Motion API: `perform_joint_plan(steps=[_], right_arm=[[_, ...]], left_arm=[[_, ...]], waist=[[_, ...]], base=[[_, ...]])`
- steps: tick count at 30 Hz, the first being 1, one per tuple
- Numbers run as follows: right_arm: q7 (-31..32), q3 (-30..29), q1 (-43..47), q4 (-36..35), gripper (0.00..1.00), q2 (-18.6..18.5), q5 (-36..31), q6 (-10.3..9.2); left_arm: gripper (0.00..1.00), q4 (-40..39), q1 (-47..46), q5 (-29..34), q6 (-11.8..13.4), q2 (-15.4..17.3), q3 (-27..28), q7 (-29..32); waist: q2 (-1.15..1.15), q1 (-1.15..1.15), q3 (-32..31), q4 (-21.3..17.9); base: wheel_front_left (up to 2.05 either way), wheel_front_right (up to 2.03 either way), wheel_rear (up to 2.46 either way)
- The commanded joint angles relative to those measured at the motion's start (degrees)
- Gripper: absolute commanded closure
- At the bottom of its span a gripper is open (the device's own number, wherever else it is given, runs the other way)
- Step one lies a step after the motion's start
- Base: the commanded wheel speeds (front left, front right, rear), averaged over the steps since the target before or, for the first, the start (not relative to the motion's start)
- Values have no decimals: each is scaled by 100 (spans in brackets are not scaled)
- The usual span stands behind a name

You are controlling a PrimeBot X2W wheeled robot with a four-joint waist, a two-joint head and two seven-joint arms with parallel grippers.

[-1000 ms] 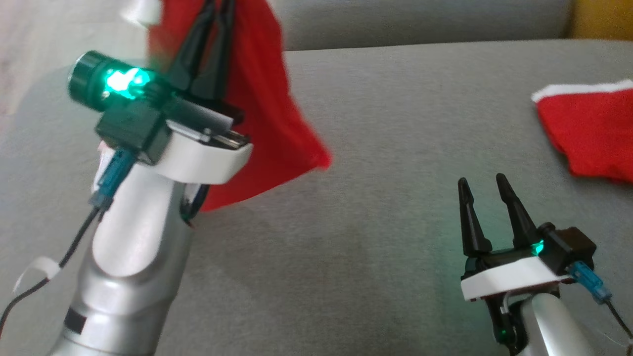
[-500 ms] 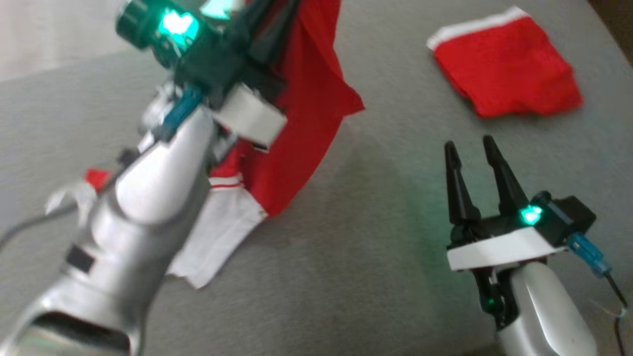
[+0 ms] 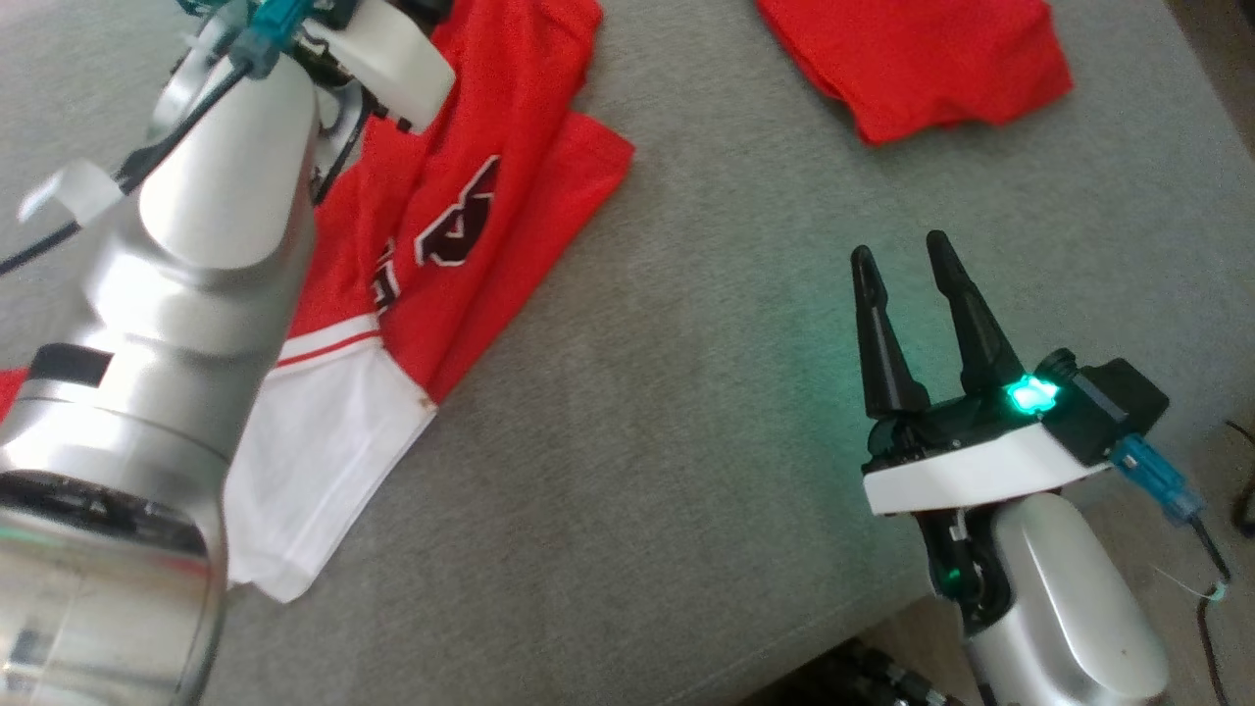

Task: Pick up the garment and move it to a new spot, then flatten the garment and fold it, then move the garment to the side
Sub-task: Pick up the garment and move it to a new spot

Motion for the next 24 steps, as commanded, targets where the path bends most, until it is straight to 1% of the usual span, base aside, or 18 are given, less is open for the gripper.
perform_joint_plan(steps=[1,6,10,15,19,24], right_arm=[[-62,78,-95,-174,0,-11,-14,-4],[-62,-86,-75,-138,0,-11,-223,-4],[-62,-299,-24,-72,0,-11,-420,-4],[-62,-636,134,65,0,-11,-641,-4],[-62,-882,336,194,0,-11,-790,-4],[-62,-1045,586,332,0,-11,-928,-4]], left_arm=[[0,-122,-296,-76,78,82,191,-76],[0,-245,-38,-276,125,-31,318,-165],[0,-874,561,-466,203,-38,514,-169],[0,-1659,1696,-680,350,18,784,-171],[0,-2271,2729,-810,509,-16,977,-171],[0,-2946,4035,-931,758,-133,1266,-171]], waist=[[0,-2,-75,188],[0,-2,-333,742],[0,-2,-608,1307],[0,-2,-993,1992],[0,-2,-1299,2491],[0,-2,-1519,2867]], base=[[0,0,0],[0,0,0],[0,0,0],[0,0,0],[0,0,0],[0,0,0]])
